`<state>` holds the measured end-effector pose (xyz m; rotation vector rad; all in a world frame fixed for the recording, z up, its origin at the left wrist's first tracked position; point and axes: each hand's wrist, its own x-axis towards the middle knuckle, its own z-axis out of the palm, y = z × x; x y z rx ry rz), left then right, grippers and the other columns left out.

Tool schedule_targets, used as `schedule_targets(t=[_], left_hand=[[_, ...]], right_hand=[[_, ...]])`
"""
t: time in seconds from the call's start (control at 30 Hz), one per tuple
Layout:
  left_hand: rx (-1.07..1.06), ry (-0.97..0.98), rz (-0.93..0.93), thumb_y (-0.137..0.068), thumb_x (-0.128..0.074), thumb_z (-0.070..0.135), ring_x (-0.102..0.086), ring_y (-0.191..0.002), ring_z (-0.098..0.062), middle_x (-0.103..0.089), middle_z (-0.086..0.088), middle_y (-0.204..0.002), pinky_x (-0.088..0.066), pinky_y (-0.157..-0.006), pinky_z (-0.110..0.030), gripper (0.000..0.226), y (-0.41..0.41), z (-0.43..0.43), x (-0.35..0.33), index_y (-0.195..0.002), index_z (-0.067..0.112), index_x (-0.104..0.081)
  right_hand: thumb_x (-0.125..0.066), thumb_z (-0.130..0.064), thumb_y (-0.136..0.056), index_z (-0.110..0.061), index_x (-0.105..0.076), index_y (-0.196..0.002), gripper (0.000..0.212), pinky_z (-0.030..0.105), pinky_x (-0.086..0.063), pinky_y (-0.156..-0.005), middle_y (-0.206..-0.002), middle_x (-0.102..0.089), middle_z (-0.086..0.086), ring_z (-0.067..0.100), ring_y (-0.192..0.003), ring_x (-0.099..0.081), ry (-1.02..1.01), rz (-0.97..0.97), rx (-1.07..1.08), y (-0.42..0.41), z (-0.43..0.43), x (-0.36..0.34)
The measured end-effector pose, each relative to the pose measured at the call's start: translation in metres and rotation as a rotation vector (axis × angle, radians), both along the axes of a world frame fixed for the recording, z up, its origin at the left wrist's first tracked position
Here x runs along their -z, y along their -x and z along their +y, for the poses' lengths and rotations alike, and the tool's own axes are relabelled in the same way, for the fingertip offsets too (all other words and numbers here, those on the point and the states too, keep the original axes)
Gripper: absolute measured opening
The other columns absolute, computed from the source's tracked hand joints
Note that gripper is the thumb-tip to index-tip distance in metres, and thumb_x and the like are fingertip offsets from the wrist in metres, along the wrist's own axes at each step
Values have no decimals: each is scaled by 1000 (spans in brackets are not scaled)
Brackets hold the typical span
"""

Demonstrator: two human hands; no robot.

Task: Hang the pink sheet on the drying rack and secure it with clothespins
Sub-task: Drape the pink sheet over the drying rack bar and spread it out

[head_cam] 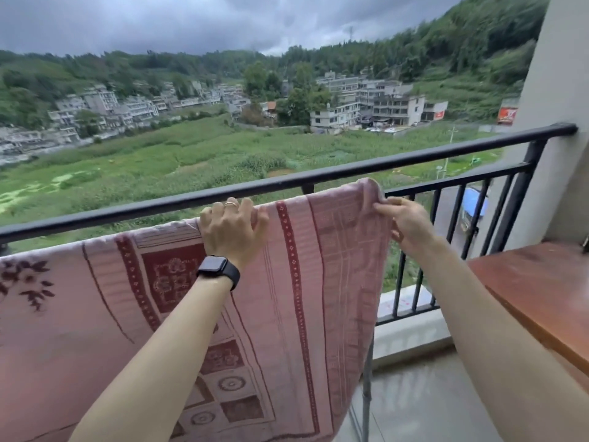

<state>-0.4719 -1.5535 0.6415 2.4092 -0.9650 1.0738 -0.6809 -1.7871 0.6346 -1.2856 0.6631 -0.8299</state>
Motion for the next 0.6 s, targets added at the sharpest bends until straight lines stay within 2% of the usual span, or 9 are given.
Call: schedule_targets(t=[0.1, 0.17, 0.2, 0.23, 0.27, 0.37, 0.47, 0.57, 0.6], left_hand=[[30, -18, 3, -95, -32, 45, -57, -80, -24, -68, -6, -87, -36, -84, -41, 42, 15, -21, -7, -93, 18, -64], [109, -53, -3, -96, -31, 45, -57, -77, -24, -68, -4, -86, -38, -80, -39, 41, 32, -43, -12, -92, 18, -62], [141, -74, 9, -96, -31, 45, -58, -77, -24, -68, -3, -85, -39, -78, -39, 40, 40, -54, -13, -93, 19, -61], [154, -92, 24, -96, -31, 46, -58, -78, -24, -68, -3, -85, -39, -77, -39, 41, 47, -64, -13, -93, 19, -62], [148, -98, 27, -96, -32, 48, -59, -79, -25, -68, -3, -86, -39, -78, -39, 42, 50, -71, -11, -94, 19, -62], [128, -63, -37, -96, -37, 51, -59, -79, -24, -69, -4, -88, -36, -77, -38, 43, 47, -80, 0, -96, 18, -64], [142, -38, -94, -97, -38, 52, -59, -79, -24, -69, -5, -89, -37, -76, -38, 43, 41, -79, 4, -97, 18, -64], [137, -49, -99, -96, -40, 52, -59, -79, -26, -68, -5, -90, -38, -76, -39, 41, 41, -78, 4, -96, 18, -63], [133, -55, -106, -96, -41, 52, -59, -79, -26, -68, -4, -90, -38, -77, -39, 40, 41, -77, 4, -96, 18, -63]], right_hand=[[-66, -33, -92, -11, -68, -113, 31, 24, -48, -55, -85, -76, -2, 12, -72, -71, 1, 48, -115, -3, 10, 12], [-55, -44, -98, -23, -75, -94, 29, 18, -47, -47, -68, -72, -13, 1, -56, -66, -17, 7, -174, -2, 11, 4], [-49, -47, -100, -27, -75, -82, 37, 17, -46, -44, -61, -68, -15, 0, -50, -63, -36, -4, -185, -3, 6, 2], [-46, -50, -101, -28, -73, -72, 46, 19, -46, -45, -57, -67, -15, 1, -48, -62, -44, 25, -188, -3, 2, 0], [-45, -51, -101, -25, -73, -70, 50, 22, -48, -49, -58, -68, -12, 4, -50, -64, -34, 79, -208, -1, 1, -5], [-53, -39, -101, -10, -77, -101, 38, 32, -57, -64, -79, -76, 3, 19, -69, -72, -1, 86, -247, 8, -11, -22], [-62, -27, -97, -5, -75, -99, 26, 35, -56, -66, -78, -74, 7, 24, -70, -71, 33, -92, -67, 11, -27, -30], [-61, -26, -96, -3, -73, -104, 27, 35, -57, -69, -94, -72, 13, 30, -83, -69, -86, -145, -149, 5, -29, -9], [-58, -29, -96, -6, -73, -96, 28, 31, -55, -66, -87, -69, 9, 26, -77, -66, -132, -100, -224, 6, -26, -2]])
